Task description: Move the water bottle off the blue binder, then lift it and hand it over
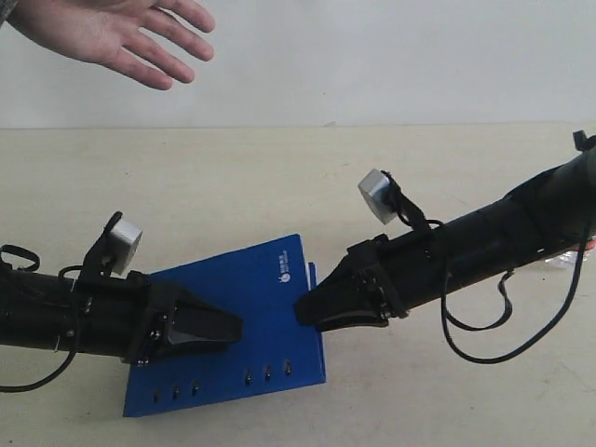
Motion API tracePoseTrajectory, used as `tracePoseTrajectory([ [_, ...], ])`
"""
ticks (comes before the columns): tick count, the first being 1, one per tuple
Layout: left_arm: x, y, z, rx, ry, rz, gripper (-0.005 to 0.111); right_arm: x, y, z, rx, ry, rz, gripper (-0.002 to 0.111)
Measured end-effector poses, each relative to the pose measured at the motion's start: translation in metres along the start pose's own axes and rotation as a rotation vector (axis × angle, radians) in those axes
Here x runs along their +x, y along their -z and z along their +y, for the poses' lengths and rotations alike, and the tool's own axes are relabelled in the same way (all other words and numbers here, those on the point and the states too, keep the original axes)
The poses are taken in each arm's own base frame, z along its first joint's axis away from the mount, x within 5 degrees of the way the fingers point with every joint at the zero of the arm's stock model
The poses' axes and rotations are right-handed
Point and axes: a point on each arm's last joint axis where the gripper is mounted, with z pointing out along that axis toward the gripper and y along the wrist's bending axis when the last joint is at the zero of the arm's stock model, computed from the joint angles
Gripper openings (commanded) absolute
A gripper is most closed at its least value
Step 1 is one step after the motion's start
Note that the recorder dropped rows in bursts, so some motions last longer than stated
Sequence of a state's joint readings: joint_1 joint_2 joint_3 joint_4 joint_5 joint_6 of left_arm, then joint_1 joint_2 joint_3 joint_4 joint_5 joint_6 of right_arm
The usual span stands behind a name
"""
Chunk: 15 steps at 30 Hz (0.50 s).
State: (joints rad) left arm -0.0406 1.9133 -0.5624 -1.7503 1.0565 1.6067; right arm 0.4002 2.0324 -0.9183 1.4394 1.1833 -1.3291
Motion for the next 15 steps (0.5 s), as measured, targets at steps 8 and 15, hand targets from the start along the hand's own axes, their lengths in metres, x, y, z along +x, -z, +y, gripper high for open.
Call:
tracePoseTrajectory([
  [8,0.000,0.000,-0.008,0.090,-0.015,0.003,0.040,0.003,-0.031,0.018,-0.050,0.108,0.027,0.031],
  [15,0.000,0.000,-0.009,0.094,-0.016,0.001,0.040,0.001,-0.032,0.013,0.013,0.116,0.008,0.000],
])
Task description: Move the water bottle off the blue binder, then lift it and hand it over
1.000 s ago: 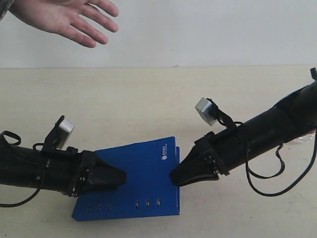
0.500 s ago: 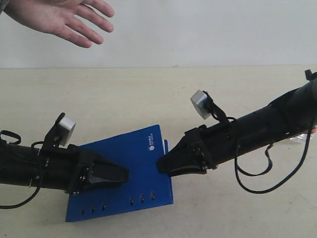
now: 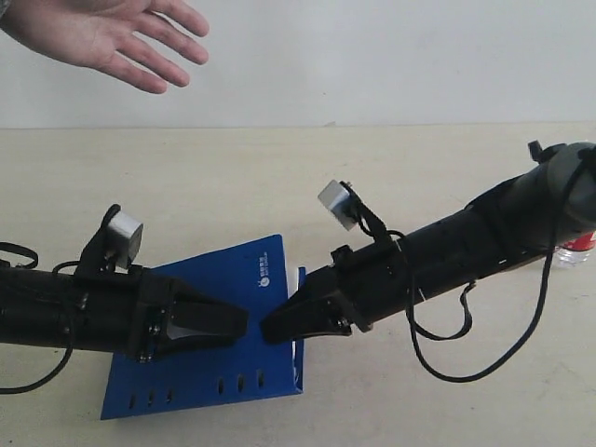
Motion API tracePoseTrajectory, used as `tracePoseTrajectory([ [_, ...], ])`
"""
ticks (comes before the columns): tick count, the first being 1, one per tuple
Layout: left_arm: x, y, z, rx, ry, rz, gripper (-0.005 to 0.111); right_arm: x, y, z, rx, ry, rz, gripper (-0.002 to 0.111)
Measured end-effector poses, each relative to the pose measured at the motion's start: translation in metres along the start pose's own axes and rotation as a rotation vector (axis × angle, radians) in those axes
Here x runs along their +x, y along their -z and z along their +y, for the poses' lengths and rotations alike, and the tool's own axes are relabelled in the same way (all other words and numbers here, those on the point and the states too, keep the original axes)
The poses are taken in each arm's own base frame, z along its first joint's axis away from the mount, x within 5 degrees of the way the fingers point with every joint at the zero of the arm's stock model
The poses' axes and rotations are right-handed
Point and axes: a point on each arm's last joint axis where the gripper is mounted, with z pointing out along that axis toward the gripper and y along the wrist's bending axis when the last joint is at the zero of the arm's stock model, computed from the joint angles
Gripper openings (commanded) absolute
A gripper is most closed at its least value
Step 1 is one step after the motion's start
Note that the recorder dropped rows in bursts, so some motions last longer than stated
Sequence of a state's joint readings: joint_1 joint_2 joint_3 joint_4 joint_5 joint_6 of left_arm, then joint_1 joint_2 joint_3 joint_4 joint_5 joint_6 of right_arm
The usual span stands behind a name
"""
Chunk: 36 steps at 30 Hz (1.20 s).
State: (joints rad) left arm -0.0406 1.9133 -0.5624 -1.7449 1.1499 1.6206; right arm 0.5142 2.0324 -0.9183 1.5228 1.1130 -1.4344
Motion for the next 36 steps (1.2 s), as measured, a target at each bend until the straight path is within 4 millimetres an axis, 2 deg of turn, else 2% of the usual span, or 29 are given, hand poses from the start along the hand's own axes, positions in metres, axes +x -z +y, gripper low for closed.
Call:
tracePoseTrajectory([
  [4,0.000,0.000,0.000,0.001,-0.003,0.000,0.040,-0.002,0.000,-0.008,0.087,-0.004,-0.020,0.000],
  [8,0.000,0.000,0.001,-0.007,-0.003,0.000,0.040,-0.007,0.012,-0.018,0.157,-0.035,-0.074,0.000],
  [10,0.000,0.000,0.002,-0.024,-0.003,0.001,0.040,-0.011,0.028,-0.024,0.182,-0.062,-0.124,0.000],
  [17,0.000,0.000,0.006,-0.070,-0.007,0.005,0.041,-0.023,0.105,-0.037,0.245,-0.174,-0.342,0.000],
  [19,-0.001,0.000,0.008,-0.087,-0.017,0.005,0.045,-0.021,0.117,-0.037,0.254,-0.191,-0.337,0.000],
  [24,-0.006,0.000,0.012,-0.137,-0.042,0.001,0.068,-0.008,0.124,-0.038,0.319,-0.235,-0.215,0.000],
  [26,-0.009,0.000,0.013,-0.153,-0.051,-0.003,0.073,-0.006,0.123,-0.036,0.294,-0.254,-0.197,0.000],
  [32,-0.015,0.000,0.014,-0.173,-0.050,-0.013,0.074,-0.013,0.121,-0.020,0.095,-0.300,-0.246,0.000],
  [36,-0.025,-0.001,0.013,-0.169,-0.067,-0.031,0.074,-0.017,0.121,-0.017,0.056,-0.350,-0.282,0.000],
])
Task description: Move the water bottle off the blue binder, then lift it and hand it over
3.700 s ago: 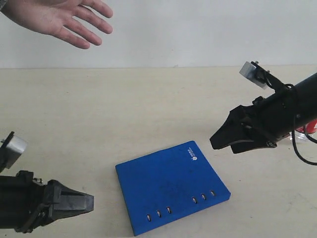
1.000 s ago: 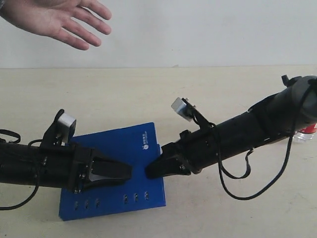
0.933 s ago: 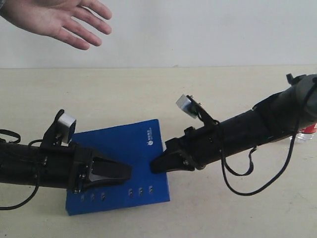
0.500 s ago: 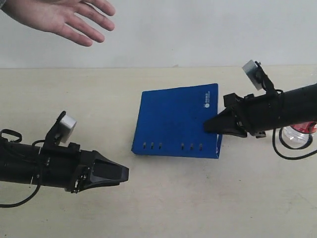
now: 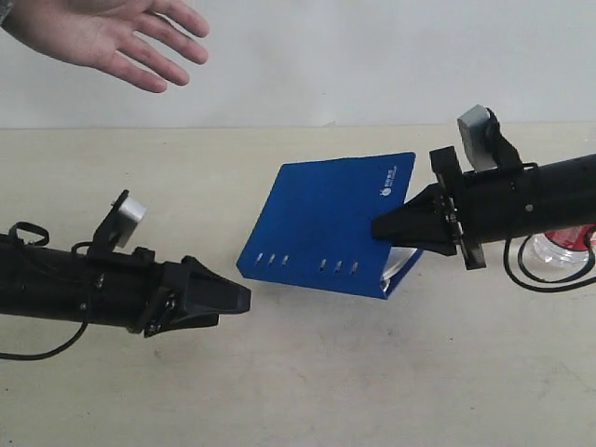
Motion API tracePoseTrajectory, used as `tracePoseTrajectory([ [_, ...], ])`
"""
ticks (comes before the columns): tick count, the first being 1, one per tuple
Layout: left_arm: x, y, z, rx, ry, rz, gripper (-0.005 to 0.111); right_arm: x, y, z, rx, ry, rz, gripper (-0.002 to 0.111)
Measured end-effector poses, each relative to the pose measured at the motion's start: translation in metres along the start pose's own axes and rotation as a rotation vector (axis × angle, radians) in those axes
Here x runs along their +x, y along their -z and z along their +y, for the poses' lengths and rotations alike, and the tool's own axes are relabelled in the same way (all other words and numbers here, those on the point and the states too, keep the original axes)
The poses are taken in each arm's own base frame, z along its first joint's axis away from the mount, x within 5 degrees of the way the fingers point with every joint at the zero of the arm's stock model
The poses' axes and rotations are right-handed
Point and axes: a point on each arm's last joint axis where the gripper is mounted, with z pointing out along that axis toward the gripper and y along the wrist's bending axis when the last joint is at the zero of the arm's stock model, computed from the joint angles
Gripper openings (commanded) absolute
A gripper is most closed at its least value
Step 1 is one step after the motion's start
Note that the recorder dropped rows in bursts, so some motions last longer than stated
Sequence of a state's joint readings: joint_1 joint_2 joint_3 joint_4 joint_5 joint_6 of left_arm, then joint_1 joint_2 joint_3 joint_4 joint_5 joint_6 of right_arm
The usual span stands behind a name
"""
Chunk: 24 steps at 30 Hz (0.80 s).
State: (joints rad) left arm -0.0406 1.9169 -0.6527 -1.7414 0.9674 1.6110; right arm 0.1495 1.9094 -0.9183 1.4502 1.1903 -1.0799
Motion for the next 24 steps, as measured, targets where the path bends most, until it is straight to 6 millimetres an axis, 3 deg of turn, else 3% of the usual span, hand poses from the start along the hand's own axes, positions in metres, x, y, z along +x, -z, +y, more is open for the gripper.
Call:
tracePoseTrajectory([
  [6,-0.016,-0.014,0.010,0.014,0.057,-0.002,0.074,0.007,-0.021,0.010,-0.016,-0.019,0.053,0.000],
  [14,-0.012,-0.044,0.012,0.129,0.112,0.084,0.074,0.023,-0.054,0.025,0.022,0.036,0.135,0.000],
  [24,-0.035,-0.050,0.010,0.124,0.054,0.087,0.074,0.030,-0.075,0.029,0.107,0.034,0.136,0.000],
])
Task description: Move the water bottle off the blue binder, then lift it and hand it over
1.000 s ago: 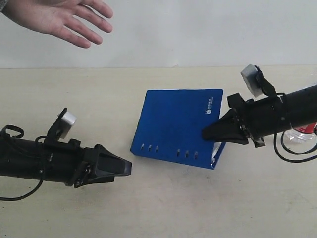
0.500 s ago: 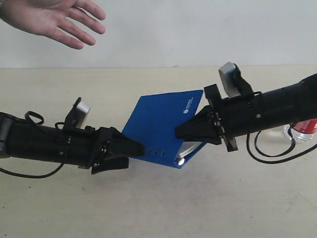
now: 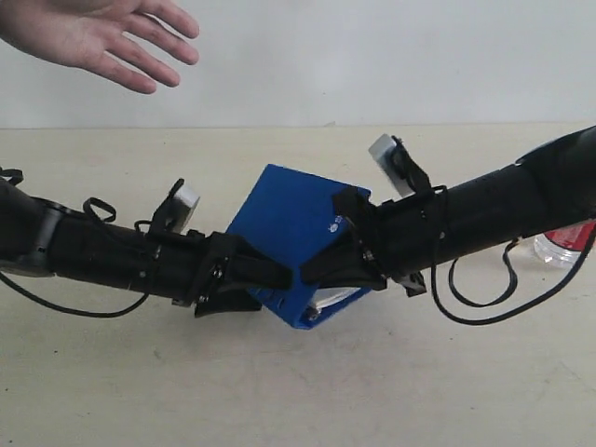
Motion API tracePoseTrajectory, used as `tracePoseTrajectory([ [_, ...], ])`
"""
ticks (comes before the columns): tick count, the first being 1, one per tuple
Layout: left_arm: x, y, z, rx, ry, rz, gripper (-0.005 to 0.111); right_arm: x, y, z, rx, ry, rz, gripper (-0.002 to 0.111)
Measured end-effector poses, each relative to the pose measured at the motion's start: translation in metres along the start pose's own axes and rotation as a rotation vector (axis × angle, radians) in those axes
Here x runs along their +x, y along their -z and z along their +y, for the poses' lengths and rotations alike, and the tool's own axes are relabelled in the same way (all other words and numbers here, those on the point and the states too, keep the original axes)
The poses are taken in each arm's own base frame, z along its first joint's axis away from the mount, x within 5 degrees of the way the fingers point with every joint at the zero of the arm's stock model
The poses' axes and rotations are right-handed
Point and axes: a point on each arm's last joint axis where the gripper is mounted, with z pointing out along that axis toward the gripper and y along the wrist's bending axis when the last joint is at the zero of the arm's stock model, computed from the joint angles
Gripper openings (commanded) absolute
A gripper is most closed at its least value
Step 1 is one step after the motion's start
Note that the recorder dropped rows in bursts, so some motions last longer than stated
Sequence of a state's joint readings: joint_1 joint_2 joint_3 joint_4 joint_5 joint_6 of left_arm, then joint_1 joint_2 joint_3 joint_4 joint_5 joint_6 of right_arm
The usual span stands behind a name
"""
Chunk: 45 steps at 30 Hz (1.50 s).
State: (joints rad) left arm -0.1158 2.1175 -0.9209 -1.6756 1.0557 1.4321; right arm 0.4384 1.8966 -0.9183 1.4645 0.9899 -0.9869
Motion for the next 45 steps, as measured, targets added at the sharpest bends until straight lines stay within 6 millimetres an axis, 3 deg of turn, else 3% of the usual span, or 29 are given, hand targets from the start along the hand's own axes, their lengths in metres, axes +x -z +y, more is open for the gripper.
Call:
tracePoseTrajectory([
  [3,-0.011,-0.001,-0.007,0.044,-0.007,-0.033,0.074,0.005,-0.011,0.007,0.006,-0.012,0.018,0.000],
  [10,-0.018,-0.002,-0.007,0.047,-0.009,-0.057,0.073,0.001,-0.013,0.004,0.065,-0.029,-0.031,0.000],
  [12,-0.018,-0.002,-0.007,0.047,-0.013,-0.058,0.068,0.001,-0.013,0.004,0.071,-0.030,-0.033,0.000],
  [16,-0.018,-0.002,-0.005,0.033,-0.017,-0.059,0.036,0.003,-0.013,0.002,0.087,-0.027,-0.016,0.000],
  [18,-0.019,-0.001,-0.004,0.023,-0.016,-0.062,0.009,0.004,-0.012,0.001,0.104,-0.022,-0.007,0.000],
  [19,-0.019,-0.001,-0.004,0.023,-0.016,-0.062,0.006,0.003,-0.011,0.000,0.111,-0.023,-0.006,0.000],
  [28,-0.018,-0.001,-0.003,0.018,-0.036,-0.051,0.005,0.011,-0.009,-0.004,0.135,0.089,0.093,0.001],
  [30,-0.017,0.001,-0.001,0.005,-0.051,-0.044,0.005,0.018,-0.007,-0.006,0.157,0.139,0.176,0.007],
  [35,-0.019,0.009,0.004,0.000,-0.077,-0.054,0.005,0.041,0.004,-0.020,0.282,0.197,0.479,0.039],
  [38,-0.020,0.009,0.000,0.040,-0.080,-0.060,0.005,0.053,0.010,-0.025,0.362,0.169,0.630,0.052],
  [45,-0.019,0.010,-0.010,0.108,-0.113,-0.021,0.005,0.061,0.016,-0.029,0.445,0.150,0.742,0.054],
])
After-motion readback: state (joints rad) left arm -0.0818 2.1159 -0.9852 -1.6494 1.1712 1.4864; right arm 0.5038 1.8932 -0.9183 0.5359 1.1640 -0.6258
